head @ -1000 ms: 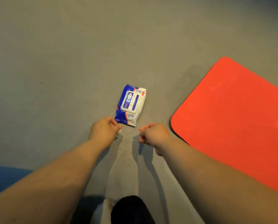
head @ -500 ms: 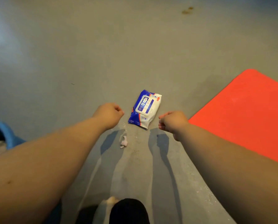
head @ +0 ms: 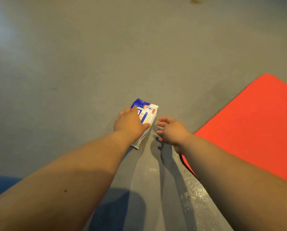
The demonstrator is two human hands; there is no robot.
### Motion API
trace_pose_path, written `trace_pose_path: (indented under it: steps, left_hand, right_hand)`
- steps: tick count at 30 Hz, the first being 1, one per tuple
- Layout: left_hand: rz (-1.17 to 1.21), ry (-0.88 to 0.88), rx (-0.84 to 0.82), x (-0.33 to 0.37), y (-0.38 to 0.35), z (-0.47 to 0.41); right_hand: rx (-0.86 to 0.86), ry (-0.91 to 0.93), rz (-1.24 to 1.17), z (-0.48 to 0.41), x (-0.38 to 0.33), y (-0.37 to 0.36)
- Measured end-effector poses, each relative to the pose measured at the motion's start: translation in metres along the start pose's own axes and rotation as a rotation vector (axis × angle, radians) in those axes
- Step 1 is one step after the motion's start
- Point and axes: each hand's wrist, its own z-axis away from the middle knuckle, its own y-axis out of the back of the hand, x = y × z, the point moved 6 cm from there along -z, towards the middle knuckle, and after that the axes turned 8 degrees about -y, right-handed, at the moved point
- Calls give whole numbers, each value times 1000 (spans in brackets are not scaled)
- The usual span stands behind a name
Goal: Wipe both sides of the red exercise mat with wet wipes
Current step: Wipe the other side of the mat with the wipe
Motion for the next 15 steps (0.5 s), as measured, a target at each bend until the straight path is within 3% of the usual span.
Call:
trace_pose_path:
  steps: [5, 10, 12, 15]
  left_hand:
    - [36, 74, 46, -5, -1, -12]
    - [-219, -97, -16, 6, 1, -13]
    - [-93, -70, 2, -2, 12, -18]
    - [402, 104, 7, -43, 20, -24]
  right_hand:
    - [-68, 56, -70, -17, -2, -2]
    - [-78, 142, -90, -38, 9, -20]
    - [-62, 204, -103, -42, 11, -22]
    - [-38, 309, 3, -40, 10, -19]
